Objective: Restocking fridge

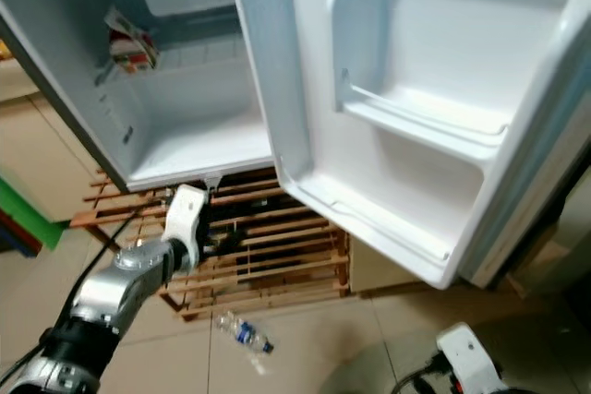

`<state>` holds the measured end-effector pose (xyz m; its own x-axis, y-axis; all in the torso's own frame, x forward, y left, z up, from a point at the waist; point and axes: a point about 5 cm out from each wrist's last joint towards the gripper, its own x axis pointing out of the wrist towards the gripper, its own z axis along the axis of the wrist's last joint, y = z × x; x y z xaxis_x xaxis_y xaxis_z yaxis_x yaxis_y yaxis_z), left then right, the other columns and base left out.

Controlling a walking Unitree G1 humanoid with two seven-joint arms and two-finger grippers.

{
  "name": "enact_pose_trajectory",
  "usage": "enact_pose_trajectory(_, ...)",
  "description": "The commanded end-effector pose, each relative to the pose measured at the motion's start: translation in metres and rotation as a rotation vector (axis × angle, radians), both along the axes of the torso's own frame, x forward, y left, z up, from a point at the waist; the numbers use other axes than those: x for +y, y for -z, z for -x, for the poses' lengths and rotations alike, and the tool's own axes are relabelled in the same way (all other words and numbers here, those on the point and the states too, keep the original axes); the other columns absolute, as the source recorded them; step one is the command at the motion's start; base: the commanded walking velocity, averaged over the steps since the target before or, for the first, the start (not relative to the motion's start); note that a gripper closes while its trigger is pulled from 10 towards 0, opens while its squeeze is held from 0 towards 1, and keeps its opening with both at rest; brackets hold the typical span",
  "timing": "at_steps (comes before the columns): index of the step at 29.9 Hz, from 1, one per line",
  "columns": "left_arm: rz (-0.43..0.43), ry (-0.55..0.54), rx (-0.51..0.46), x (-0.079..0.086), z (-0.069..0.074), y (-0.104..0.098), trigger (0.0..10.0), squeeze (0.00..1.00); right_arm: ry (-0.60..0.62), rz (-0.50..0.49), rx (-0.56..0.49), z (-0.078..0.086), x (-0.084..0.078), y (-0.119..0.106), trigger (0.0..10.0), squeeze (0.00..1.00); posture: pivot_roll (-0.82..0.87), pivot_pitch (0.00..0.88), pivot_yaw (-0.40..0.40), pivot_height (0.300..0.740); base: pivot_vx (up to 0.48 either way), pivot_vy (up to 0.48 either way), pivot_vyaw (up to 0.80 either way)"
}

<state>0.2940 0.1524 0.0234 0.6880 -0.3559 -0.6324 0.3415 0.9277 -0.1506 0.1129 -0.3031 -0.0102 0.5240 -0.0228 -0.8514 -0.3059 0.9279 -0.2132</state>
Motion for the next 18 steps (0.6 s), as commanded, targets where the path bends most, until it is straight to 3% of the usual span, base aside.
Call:
enact_pose_trajectory(1,-0.03,-0.037,0.019,0.013,-0.002,0.002,10.0,0.0,0.033,0.068,-0.031,-0.007,-0.012,-0.007,10.0,0.0,-0.28,0.0,0.153,0.74,0.0,0.0,0.0)
enact_pose_trajectory(2,-0.067,-0.038,0.09,0.02,0.008,0.018,10.0,0.0,0.126,0.228,-0.076,-0.011,-0.04,-0.016,10.0,0.0,-0.27,0.0,0.149,0.74,0.0,0.0,0.0)
enact_pose_trajectory(3,-0.096,-0.038,0.13,0.024,0.015,0.027,10.0,0.0,0.176,0.313,-0.115,-0.015,-0.057,-0.024,10.0,0.0,-0.27,0.0,0.149,0.74,0.0,0.0,0.0)
enact_pose_trajectory(5,-0.113,-0.038,0.152,0.026,0.018,0.032,10.0,0.0,0.206,0.362,-0.141,-0.018,-0.066,-0.029,10.0,0.0,-0.27,0.0,0.149,0.74,0.0,0.0,0.0)
enact_pose_trajectory(7,-0.181,-0.039,0.238,0.035,0.033,0.048,10.0,0.0,0.249,0.49,-0.211,-0.028,-0.086,-0.047,10.0,0.0,-0.28,0.0,0.148,0.74,0.0,0.0,0.0)
enact_pose_trajectory(10,-0.311,-0.045,0.354,0.05,0.056,0.068,10.0,0.0,0.314,0.591,-0.322,-0.044,-0.102,-0.074,10.0,0.0,-0.28,0.0,0.151,0.74,0.0,0.0,0.0)
enact_pose_trajectory(11,-0.359,-0.052,0.381,0.055,0.066,0.075,10.0,0.0,0.336,0.613,-0.416,-0.06,-0.107,-0.092,10.0,0.0,-0.28,0.0,0.148,0.74,0.0,0.0,0.0)
enact_pose_trajectory(13,-0.382,-0.031,0.379,0.056,0.068,0.078,10.0,0.0,0.346,0.599,-0.47,-0.068,-0.107,-0.099,10.0,0.0,-0.28,0.0,0.146,0.74,0.0,0.0,0.0)
enact_pose_trajectory(14,-0.412,-0.013,0.377,0.057,0.072,0.081,10.0,0.0,0.334,0.516,-0.572,-0.084,-0.099,-0.109,10.0,0.0,-0.27,0.0,0.143,0.74,0.0,0.0,0.0)
enact_pose_trajectory(15,-0.412,-0.013,0.377,0.057,0.072,0.081,10.0,0.0,0.334,0.516,-0.572,-0.084,-0.099,-0.109,10.0,0.0,-0.27,0.0,0.143,0.74,0.0,0.0,0.0)
enact_pose_trajectory(18,-0.423,0.036,0.381,0.052,0.078,0.086,10.0,0.0,0.287,0.331,-0.66,-0.108,-0.078,-0.115,10.0,0.0,-0.26,0.0,0.141,0.74,0.0,0.0,0.0)
